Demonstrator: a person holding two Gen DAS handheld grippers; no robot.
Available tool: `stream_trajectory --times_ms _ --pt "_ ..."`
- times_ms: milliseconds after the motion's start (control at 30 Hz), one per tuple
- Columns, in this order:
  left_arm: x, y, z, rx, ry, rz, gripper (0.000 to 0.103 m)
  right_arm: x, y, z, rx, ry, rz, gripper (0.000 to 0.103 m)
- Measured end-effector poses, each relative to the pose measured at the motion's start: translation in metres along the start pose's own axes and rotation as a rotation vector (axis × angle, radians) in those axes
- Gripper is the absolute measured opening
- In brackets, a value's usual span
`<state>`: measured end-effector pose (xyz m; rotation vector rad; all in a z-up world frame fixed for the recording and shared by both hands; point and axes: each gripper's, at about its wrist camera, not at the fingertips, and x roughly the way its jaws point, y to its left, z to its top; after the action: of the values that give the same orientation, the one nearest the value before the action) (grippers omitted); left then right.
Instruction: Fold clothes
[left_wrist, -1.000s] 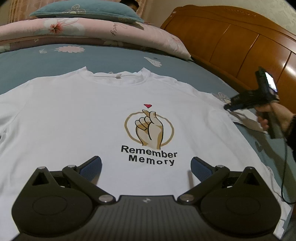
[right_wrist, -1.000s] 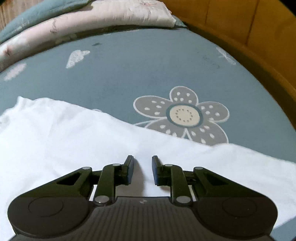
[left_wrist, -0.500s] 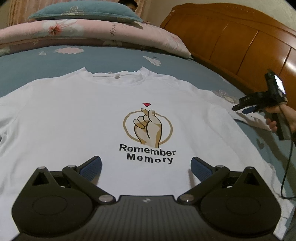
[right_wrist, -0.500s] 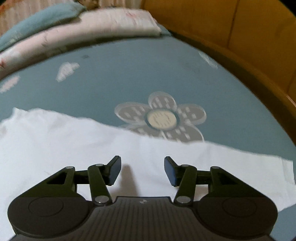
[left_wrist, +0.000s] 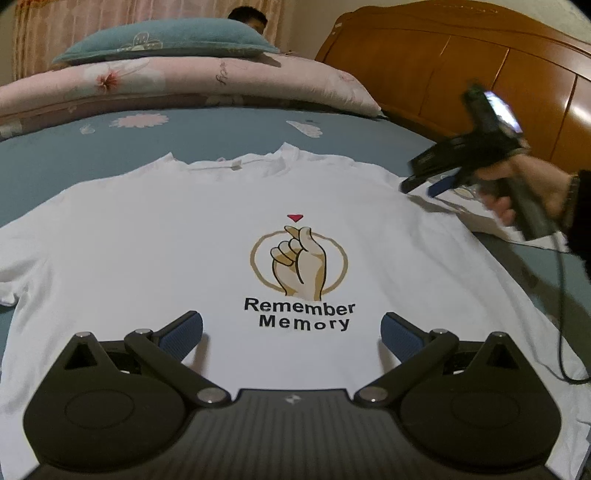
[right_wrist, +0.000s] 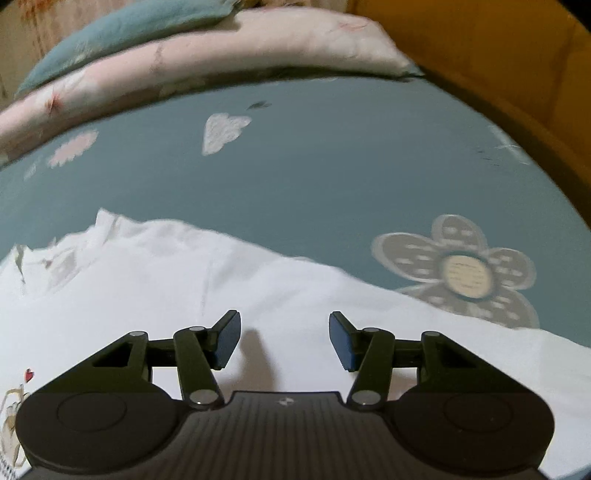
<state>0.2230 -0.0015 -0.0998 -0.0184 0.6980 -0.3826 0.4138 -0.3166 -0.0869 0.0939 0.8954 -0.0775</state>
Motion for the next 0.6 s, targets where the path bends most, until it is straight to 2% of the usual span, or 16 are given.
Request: stream_trajectory --times_ms 133,233,333,500,567,600 --pt "0.003 0.003 0.0 -0.007 0.013 0.003 0.102 0.024 0.006 0.014 -0.009 -0.022 -0.033 0.068" --pt "0.003 0.003 0.0 -0.002 0.014 0.006 0.102 0.031 0.0 0.025 0.005 -0.03 -0.042 0.069" --pt "0.001 0.002 0.0 -0.004 0.006 0.0 0.102 0.013 -0.01 0.024 0.018 -0.021 -0.022 0.069" --pt "-0.002 -0.002 0.001 0.004 -0.007 -0.003 0.102 -0.045 -0.001 -0.01 -0.074 0.002 0.125 0.069" --pt "-0.003 -0.004 0.0 0.013 -0.009 -0.002 0.102 -0.056 0.008 -0.03 -0.14 0.03 0.129 0.069" --pt "-0.004 -0.005 0.0 0.017 -0.011 -0.001 0.102 -0.057 0.011 -0.039 -0.168 0.034 0.103 0.069"
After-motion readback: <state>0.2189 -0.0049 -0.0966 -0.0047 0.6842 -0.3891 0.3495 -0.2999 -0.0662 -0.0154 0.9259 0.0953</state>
